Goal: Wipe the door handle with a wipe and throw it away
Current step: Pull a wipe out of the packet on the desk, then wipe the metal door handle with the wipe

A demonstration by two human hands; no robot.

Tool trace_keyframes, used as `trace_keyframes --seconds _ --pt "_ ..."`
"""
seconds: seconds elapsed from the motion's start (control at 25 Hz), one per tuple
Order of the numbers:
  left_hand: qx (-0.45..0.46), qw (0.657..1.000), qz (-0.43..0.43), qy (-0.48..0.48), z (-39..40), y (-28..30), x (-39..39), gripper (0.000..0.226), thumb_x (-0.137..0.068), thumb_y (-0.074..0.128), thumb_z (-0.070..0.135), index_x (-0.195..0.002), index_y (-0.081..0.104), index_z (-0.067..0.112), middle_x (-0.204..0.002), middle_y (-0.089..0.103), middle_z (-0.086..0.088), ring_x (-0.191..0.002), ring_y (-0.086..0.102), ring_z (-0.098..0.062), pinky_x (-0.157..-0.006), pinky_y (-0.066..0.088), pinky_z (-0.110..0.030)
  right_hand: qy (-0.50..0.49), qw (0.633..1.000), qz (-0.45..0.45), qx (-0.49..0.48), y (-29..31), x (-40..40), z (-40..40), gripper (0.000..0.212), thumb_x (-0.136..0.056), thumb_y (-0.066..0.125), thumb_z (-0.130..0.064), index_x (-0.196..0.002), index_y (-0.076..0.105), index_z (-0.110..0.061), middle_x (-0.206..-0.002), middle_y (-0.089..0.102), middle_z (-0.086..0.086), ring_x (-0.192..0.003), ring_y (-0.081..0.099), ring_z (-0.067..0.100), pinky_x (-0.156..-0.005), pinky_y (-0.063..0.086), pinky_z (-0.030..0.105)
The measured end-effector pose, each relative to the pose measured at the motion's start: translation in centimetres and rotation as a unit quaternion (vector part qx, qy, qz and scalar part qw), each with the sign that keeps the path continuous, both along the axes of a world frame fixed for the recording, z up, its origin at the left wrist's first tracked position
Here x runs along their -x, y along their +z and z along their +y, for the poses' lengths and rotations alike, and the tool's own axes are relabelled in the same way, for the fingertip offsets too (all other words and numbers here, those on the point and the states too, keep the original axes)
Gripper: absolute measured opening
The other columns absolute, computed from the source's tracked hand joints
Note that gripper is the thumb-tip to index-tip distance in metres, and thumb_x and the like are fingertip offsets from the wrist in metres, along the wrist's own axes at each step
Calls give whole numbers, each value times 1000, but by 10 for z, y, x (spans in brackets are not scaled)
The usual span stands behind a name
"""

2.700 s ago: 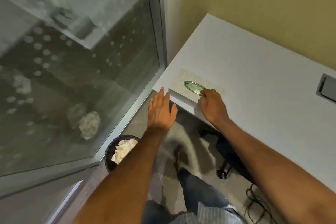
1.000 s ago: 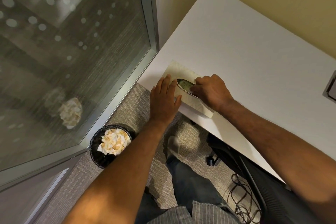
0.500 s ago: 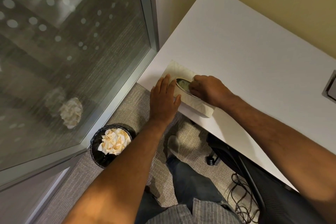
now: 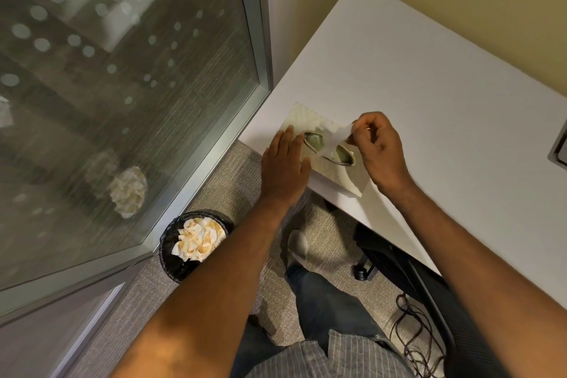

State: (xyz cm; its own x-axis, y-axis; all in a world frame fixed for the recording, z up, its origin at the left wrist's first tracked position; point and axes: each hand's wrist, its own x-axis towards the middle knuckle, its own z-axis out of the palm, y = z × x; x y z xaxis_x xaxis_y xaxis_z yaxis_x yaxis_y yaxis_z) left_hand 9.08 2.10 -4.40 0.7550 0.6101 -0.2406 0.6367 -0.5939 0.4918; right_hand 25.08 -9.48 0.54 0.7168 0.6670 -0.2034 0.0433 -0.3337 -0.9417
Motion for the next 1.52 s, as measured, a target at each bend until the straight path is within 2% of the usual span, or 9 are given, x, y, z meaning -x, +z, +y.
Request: trace_keyframes --seconds 0.12,0.24,0.32,0.44,0.68,0.92,1.16,1.32,1.52 --pt "200 972 -68 104 8 33 -11 55 -100 38 36 -149 51 15 -162 44 -11 -152 34 -30 -120 35 -49 -69 992 80 -68 26 18 12 5 -100 54 -25 -100 58 -24 -91 62 5 -81 66 16 -77 57 35" --pt "433 854 -168 236 17 84 -4 54 -91 38 54 -129 68 28 -136 68 0 -123 62 -19 -98 46 -35 -79 986 126 -75 53 44 25 8 -102 52 -32 -102 58 -27 -103 61 7 -96 65 21 -86 56 36" --pt "501 813 -171 242 22 114 17 59 -92 36 69 -123 70 32 -120 75 4 -99 68 -11 -88 49 -32 -68 980 166 -84 70 65 33 13 -102 52 -37 -101 60 -27 -105 61 6 -101 64 24 -94 55 42" --pt "546 772 -226 236 29 134 83 69 -95 46 69 -141 60 19 -126 73 -5 -107 73 -18 -87 59 -35 -18 962 242 -127 96 120 52 12 -103 54 -33 -100 62 -25 -100 65 2 -99 66 22 -94 56 43" --pt "420 748 -396 328 36 167 253 21 -104 64 26 -115 75 12 -110 78 -11 -95 73 -22 -84 62 -36 74 959 230 -145 133 265 89 8 -105 51 -25 -98 55 -24 -81 64 -3 -68 61 10 -66 58 25" --pt "259 773 -427 391 38 209 456 25 -109 56 20 -118 75 6 -113 78 -10 -99 72 -21 -84 56 -35 108 957 240 -121 161 457 107 8 -102 52 -17 -105 58 -18 -86 52 3 -71 54 12 -66 53 26" --pt "169 671 -511 511 30 236 638 10 -103 66 13 -101 75 10 -93 76 -5 -87 68 -16 -76 55 -29 324 897 299 -35 182 641 118 25 -96 64 -42 -112 74 -24 -90 71 -1 -69 58 12 -61 53 24" --pt "134 686 -483 527 14 235 717 17 -100 69 15 -89 79 24 -75 73 3 -60 58 -14 -45 42 -21 488 861 143 -14 193 724 125 28 -84 73 -54 -89 80 -27 -78 76 -12 -66 65 1 -61 51 21" --pt "88 616 -502 601 -3 223 791 10 -95 75 11 -93 82 18 -93 81 -5 -80 69 -12 -73 56 -27 479 870 112 -7 190 790 137 22 -99 63 -30 -106 80 -17 -102 80 3 -95 75 16 -81 56 30"
